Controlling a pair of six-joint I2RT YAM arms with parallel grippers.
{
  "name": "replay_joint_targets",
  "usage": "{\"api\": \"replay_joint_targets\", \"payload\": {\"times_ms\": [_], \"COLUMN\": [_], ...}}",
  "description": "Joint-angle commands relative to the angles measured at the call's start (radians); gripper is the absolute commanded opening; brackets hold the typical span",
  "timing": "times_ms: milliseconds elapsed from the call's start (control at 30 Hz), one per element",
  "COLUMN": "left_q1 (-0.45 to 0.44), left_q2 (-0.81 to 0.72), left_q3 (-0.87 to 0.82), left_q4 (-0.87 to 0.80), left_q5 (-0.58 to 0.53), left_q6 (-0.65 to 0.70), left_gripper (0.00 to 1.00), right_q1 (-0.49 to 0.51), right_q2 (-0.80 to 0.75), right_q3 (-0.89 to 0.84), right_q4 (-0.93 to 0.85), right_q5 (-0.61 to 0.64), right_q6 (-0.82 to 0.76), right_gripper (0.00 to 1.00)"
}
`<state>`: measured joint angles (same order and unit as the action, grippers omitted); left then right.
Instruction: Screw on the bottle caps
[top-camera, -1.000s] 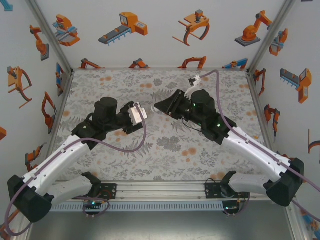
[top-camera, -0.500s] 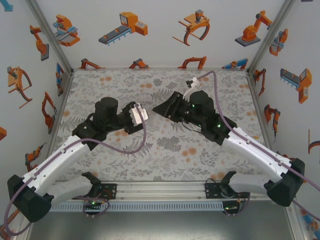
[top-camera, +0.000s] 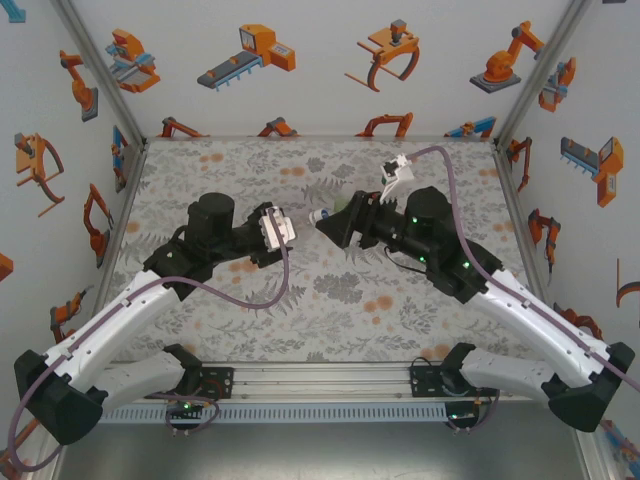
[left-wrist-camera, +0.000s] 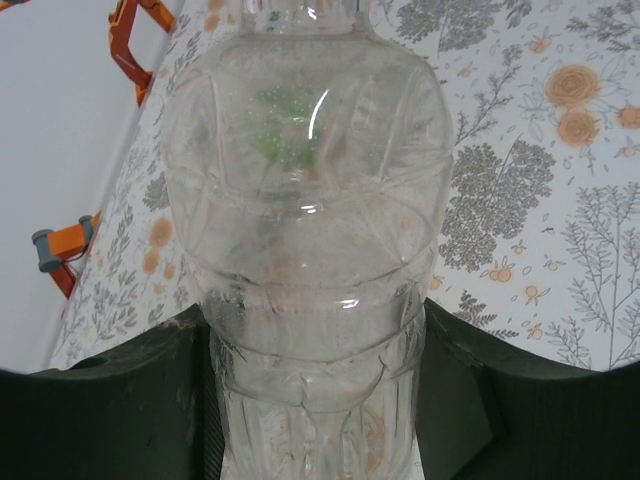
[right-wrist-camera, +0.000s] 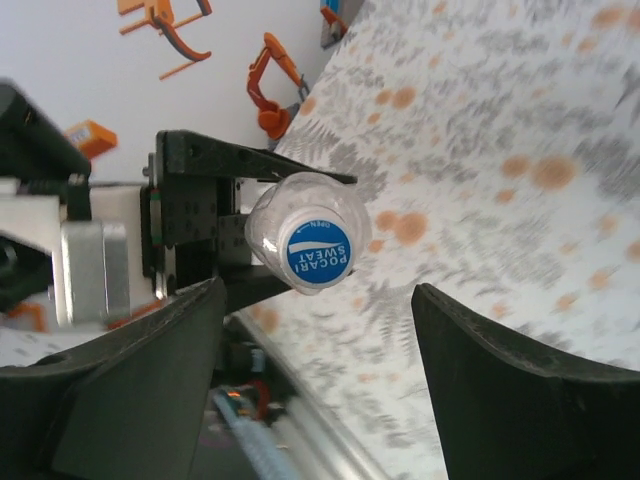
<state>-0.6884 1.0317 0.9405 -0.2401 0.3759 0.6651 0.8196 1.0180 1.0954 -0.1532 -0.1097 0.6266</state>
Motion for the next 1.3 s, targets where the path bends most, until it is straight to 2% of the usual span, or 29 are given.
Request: {"api": "replay_joint_targets", "payload": {"times_ms": [0, 233, 300, 433, 633, 1267], "left_q1": [-0.004, -0.004, -0.005, -0.006, -0.009, -0.011], "left_q2": [-0.022, -0.017, -0.007, 0.008, 0.023, 0.028], "left_q3": [0.033, 0.047, 0.06, 0.077, 0.09, 0.097], "left_q4": [0.004, -0.05, -0.071, -0.108, -0.138, -0.156], "left_q5": [0.133, 0.335, 0.364, 0.407, 0.417, 0.414], "left_q6": [0.024, 0.068, 0.076, 0.091, 0.106, 0.116], "left_gripper": [0.0, 0.0, 0.0, 0.0, 0.0, 0.0], "right_q1": [0.004, 0.004, 0.004, 0.004, 0.007, 0.018], "right_q2": [-0.072, -0.151, -0.159, -0.129, -0.064, -0.043], "right_q3": [-0.01, 0.015, 0.022, 0.07, 0.124, 0.101], "right_q4": [0.026, -0.086, -0.121, -0.207, -0.237, -0.188], "right_q5": [-0.083, -0.451, -0.492, -0.489, -0.511, -0.548], "right_q6": [-0.396, -0.967, -1.079, -1.218, -1.26, -1.257], "right_gripper": [0.69, 0.63, 0.63, 0.63, 0.58, 0.42]}}
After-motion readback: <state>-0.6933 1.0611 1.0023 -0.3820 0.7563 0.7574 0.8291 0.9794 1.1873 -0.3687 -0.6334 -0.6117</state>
